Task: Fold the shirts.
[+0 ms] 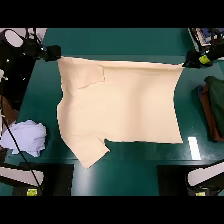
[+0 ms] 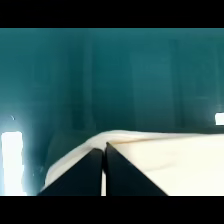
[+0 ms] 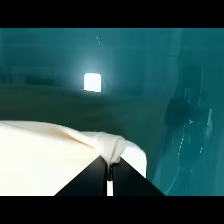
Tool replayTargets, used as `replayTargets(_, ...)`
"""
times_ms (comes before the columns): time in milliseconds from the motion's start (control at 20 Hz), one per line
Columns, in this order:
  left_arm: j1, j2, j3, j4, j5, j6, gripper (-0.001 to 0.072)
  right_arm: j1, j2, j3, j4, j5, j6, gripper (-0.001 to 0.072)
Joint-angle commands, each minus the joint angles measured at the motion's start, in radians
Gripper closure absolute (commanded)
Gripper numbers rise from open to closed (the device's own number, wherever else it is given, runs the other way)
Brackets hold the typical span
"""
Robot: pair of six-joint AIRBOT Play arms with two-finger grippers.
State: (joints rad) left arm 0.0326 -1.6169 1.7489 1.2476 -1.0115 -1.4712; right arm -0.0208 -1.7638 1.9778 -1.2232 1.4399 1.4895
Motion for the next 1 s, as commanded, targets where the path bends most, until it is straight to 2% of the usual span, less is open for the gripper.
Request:
replayTargets(0, 0.005, -0.005, 0.044, 0.040, -0.185, -0.018, 0.0686, 0.001, 0.050, -0.100, -0.011, 0.011, -0.034, 0.0695)
replayTargets(100, -0.003, 0.023, -0.040, 0.039, -0.206, -0.016, 0.0686, 0.002, 0.109, -0.251, -0.010, -0.040, -0.034, 0.0695)
replayTargets(250, -0.019, 0.063, -0.250, 0.035, -0.154, -0.013, 0.0685, 0.019, 0.180, -0.452, -0.007, -0.145, -0.034, 0.0694)
replayTargets(450, -0.026, 0.067, -0.444, 0.031, -0.088, -0.025, 0.0683, 0.071, 0.214, -0.587, -0.007, -0.193, -0.034, 0.0694)
replayTargets(500, -0.026, 0.067, -0.452, 0.031, -0.089, -0.025, 0.0654, 0.080, 0.222, -0.609, -0.007, -0.208, -0.032, 0.0693)
replayTargets(550, -0.026, 0.071, -0.452, 0.032, -0.098, -0.024, 0.0380, 0.087, 0.231, -0.623, -0.001, -0.211, -0.032, 0.0664)
replayTargets(600, -0.026, 0.082, -0.452, 0.032, -0.111, -0.024, 0.0211, 0.086, 0.239, -0.627, 0.002, -0.195, -0.032, 0.0436)
replayTargets(650, -0.026, 0.105, -0.452, 0.035, -0.130, -0.023, 0.0207, 0.083, 0.253, -0.627, -0.001, -0.158, -0.032, 0.0293)
replayTargets(800, -0.026, 0.237, -0.515, 0.094, -0.187, -0.019, 0.0206, 0.043, 0.338, -0.649, 0.001, -0.058, -0.044, 0.0295)
replayTargets(950, -0.026, 0.455, -0.760, 0.120, -0.240, -0.035, 0.0207, -0.009, 0.494, -0.772, 0.001, -0.048, -0.044, 0.0297)
